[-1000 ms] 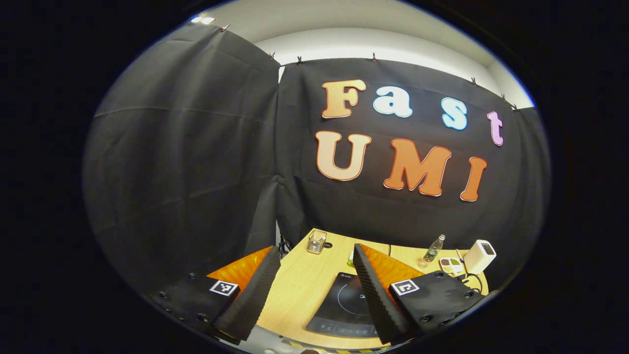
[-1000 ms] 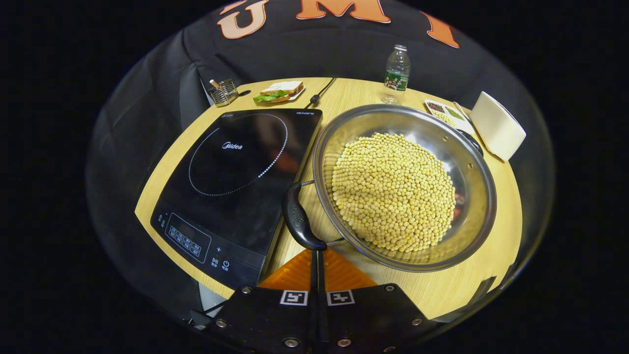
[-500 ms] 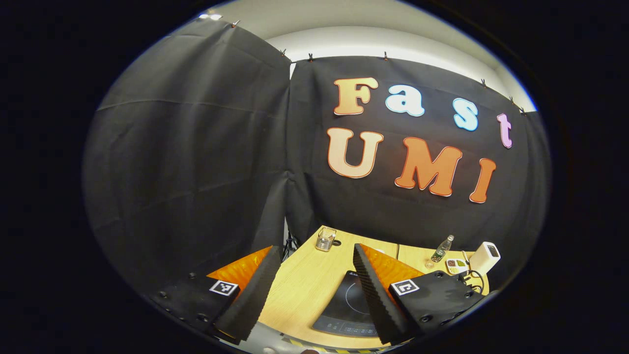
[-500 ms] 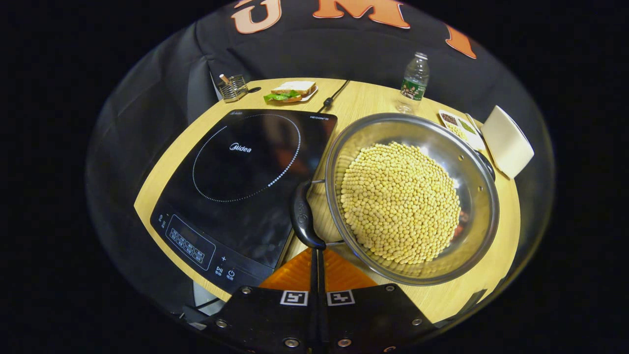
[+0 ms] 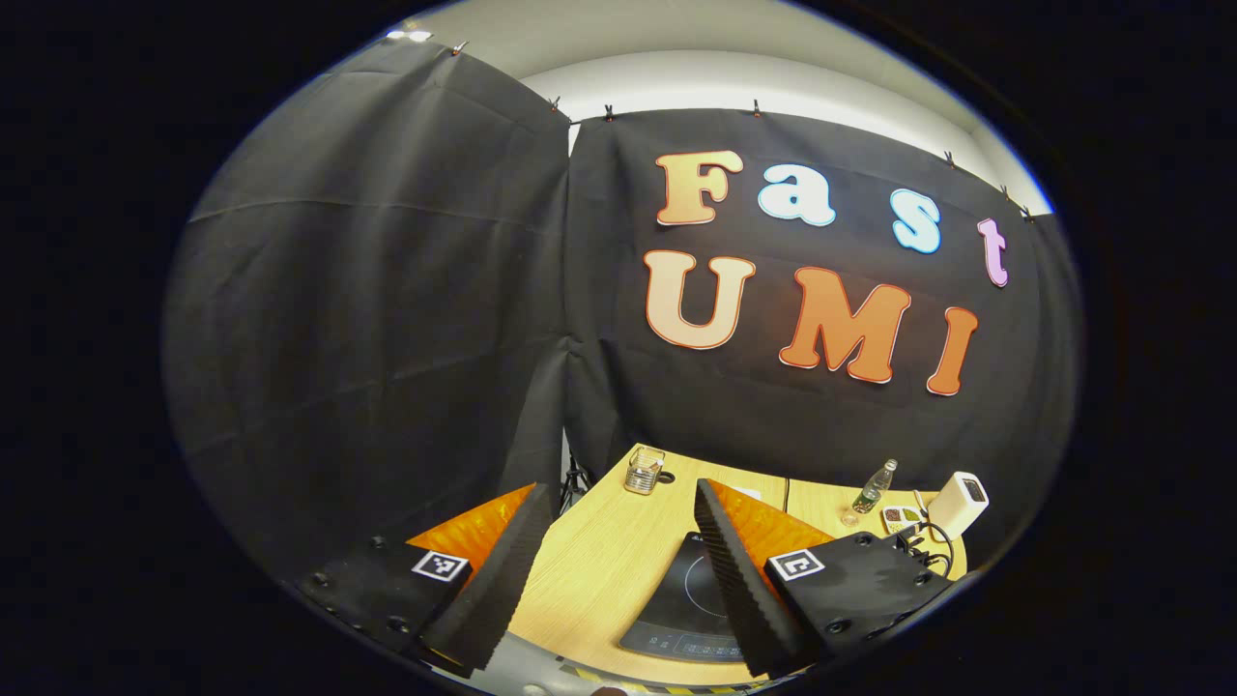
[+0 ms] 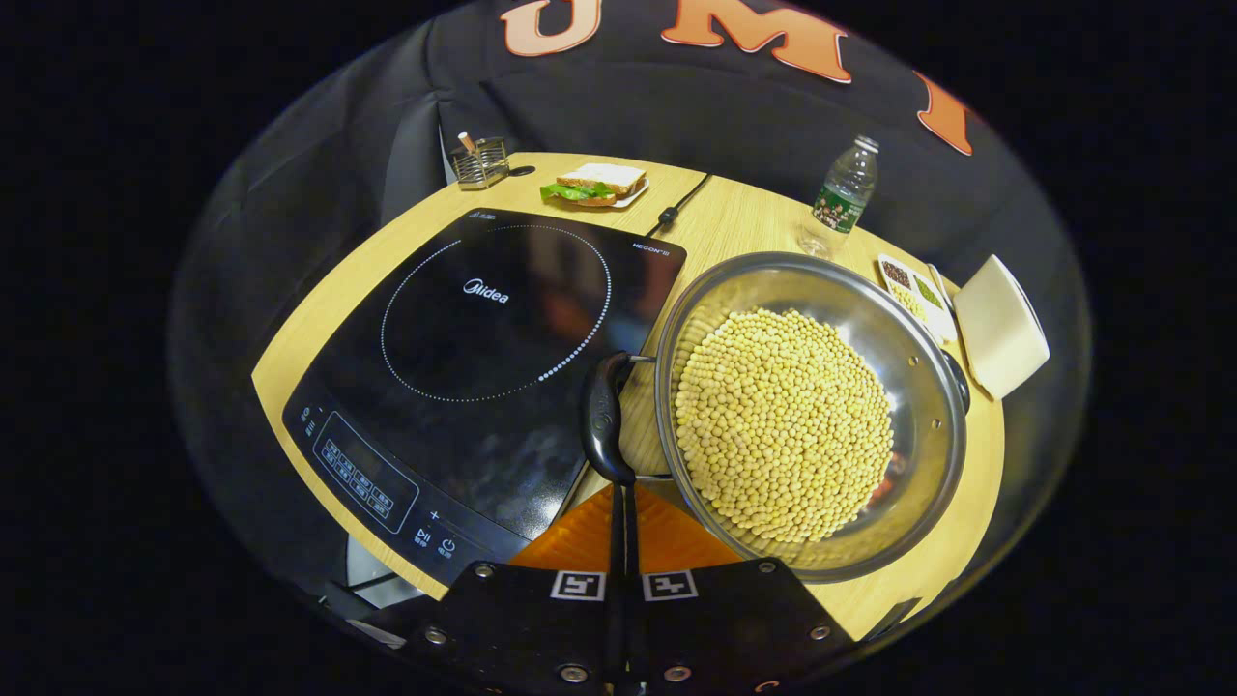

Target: First push the handle of the pot to place it horizontally, then grasp the pot with both hands and set it on the induction cooktop.

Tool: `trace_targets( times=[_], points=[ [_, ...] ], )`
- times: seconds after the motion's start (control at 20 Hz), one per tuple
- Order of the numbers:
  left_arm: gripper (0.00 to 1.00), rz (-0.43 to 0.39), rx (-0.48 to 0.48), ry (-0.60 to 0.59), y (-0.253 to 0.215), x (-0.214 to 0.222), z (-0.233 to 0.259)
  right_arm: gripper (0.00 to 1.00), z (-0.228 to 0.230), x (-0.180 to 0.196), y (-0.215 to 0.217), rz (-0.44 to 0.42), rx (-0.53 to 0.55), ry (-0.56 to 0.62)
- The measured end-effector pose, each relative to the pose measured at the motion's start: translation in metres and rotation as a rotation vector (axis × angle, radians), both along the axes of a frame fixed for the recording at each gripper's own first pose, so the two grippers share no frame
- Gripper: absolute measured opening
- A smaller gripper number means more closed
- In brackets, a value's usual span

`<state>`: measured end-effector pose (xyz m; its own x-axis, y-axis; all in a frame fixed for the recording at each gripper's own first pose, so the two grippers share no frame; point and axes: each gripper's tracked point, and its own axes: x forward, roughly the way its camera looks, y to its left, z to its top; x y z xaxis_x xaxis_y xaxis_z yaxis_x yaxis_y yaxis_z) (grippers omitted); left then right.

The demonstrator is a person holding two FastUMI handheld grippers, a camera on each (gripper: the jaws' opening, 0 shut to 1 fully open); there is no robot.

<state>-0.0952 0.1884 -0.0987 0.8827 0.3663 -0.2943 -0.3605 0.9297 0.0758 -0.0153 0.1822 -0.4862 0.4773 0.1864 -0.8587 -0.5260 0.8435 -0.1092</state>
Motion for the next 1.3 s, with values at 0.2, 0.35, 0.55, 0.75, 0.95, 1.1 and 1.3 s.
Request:
trace_targets(
  times=[0.2,0.35,0.55,0.75,0.95,1.1,1.3],
  points=[
    [0.98,0.0,0.003,0.0,0.002,0.0,-0.002,0.0,0.013,0.016,0.003,0.004,0.011,-0.046],
    [0.98,0.007,-0.01,0.0,0.003,0.0,-0.002,0.0,0.012,0.022,0.006,0.011,0.01,-0.036],
    [0.98,0.014,-0.012,0.01,0.004,0.002,-0.008,0.0,0.011,0.029,0.012,0.016,0.001,-0.056],
    [0.98,0.021,-0.013,0.005,0.008,0.003,-0.006,0.0,0.011,0.035,0.021,0.004,0.019,-0.056],
    [0.98,0.031,-0.015,0.012,0.011,0.004,-0.011,0.0,0.007,0.041,0.027,-0.022,0.028,-0.053],
    [0.98,0.037,-0.008,0.013,0.014,0.005,-0.011,0.0,0.005,0.05,0.03,-0.055,0.033,-0.07],
    [0.98,0.038,-0.01,0.009,0.015,0.007,-0.011,0.0,0.005,0.061,0.032,-0.1,0.066,-0.063]
  ],
)
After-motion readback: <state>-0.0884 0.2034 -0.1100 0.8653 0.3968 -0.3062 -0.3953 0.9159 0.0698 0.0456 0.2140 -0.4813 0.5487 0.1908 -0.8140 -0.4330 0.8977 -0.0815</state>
